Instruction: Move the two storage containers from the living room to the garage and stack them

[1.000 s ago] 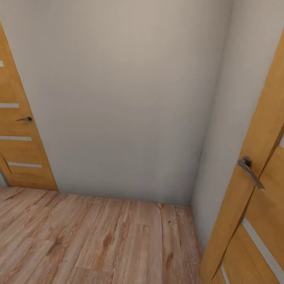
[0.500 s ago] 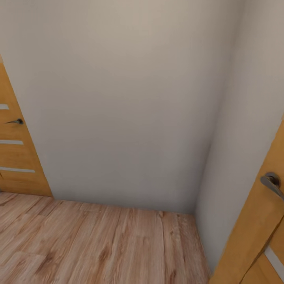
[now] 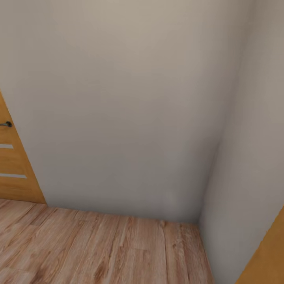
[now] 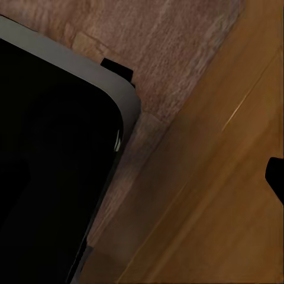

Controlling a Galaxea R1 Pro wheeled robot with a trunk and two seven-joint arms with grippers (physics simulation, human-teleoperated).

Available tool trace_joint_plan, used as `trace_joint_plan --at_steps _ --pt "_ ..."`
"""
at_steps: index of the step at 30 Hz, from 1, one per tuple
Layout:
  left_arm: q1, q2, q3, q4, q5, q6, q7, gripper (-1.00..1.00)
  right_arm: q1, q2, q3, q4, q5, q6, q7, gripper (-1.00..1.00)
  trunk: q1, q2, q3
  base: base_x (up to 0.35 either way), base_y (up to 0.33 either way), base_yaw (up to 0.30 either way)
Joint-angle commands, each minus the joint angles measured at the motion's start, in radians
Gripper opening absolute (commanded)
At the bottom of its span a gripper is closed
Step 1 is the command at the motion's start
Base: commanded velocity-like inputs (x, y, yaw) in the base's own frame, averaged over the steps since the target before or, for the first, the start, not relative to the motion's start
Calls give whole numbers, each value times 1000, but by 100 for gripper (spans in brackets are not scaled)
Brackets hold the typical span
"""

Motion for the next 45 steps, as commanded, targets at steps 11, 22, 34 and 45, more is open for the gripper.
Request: trace_joint_plan --at_steps 11,22,34,45 --pt "0 -1 1 -1 6 -2 0 100 -1 1 -1 3 5 -7 -5 100 1 0 -1 321 0 212" --pt "0 -1 1 -1 6 -3 0 100 -1 1 -1 3 5 -7 -5 100 1 0 -1 321 0 272" --pt "0 0 1 -1 6 -3 0 100 -1 1 -1 3 5 -7 -5 100 1 0 -1 321 0 272" --pt "0 1 1 -1 6 -3 0 100 -1 4 -7 -3 -2 3 -8 100 1 0 -1 81 0 272"
